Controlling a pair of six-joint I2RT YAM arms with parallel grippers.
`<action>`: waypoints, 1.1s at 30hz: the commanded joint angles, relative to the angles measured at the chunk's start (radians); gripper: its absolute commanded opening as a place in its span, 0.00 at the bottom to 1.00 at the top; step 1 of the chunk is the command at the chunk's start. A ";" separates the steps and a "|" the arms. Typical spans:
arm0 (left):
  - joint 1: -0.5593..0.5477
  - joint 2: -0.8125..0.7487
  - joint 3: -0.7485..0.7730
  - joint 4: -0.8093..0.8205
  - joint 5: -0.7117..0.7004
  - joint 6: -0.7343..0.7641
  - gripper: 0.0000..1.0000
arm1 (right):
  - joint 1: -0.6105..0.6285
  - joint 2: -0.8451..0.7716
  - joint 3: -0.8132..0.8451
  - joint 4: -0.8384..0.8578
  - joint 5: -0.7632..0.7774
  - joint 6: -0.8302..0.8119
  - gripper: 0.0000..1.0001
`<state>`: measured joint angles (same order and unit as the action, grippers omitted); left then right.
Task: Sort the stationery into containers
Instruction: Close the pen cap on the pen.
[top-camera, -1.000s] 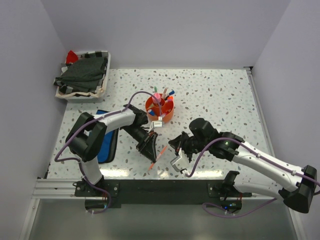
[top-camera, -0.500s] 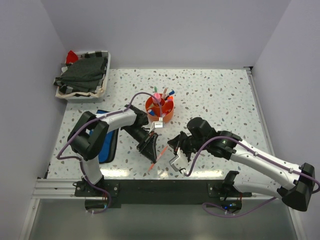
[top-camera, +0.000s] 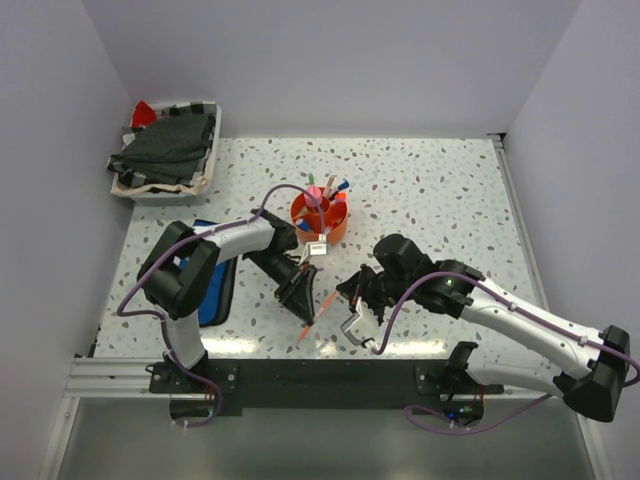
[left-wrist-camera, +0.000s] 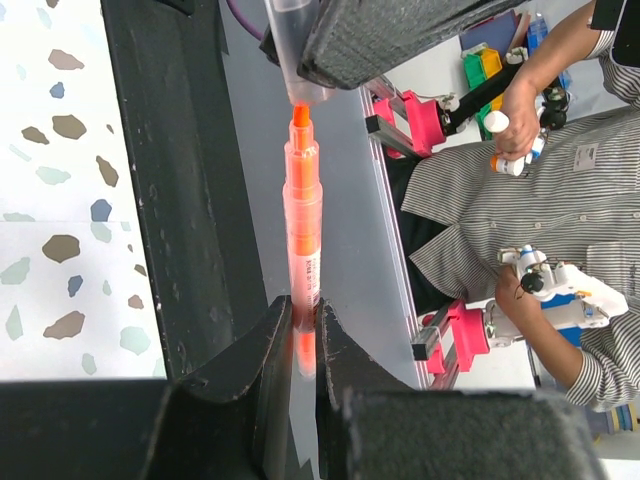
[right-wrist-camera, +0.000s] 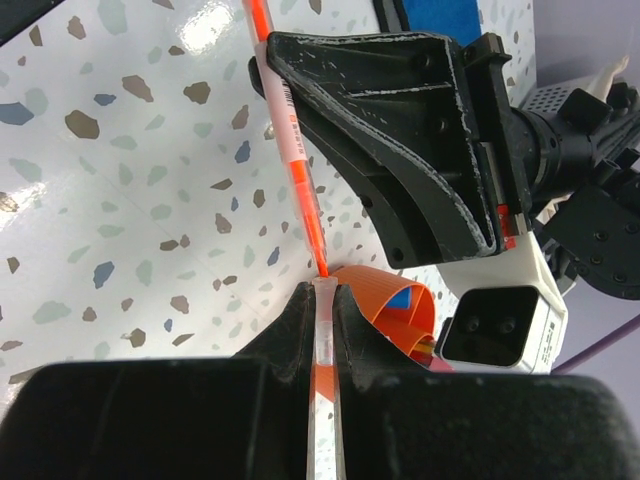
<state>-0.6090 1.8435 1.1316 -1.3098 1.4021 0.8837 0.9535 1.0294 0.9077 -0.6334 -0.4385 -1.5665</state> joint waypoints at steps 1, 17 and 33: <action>-0.003 0.007 0.031 -0.008 0.043 0.041 0.00 | -0.002 -0.003 0.034 -0.025 -0.016 -0.018 0.00; -0.001 0.013 0.039 -0.008 0.041 0.041 0.00 | -0.001 0.029 0.036 0.011 -0.008 -0.042 0.00; -0.001 0.020 0.076 -0.006 0.041 0.006 0.00 | 0.005 0.139 0.115 -0.215 0.030 -0.354 0.00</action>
<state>-0.6090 1.8675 1.1595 -1.3106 1.3907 0.8772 0.9535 1.1519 0.9909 -0.7719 -0.4309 -1.8465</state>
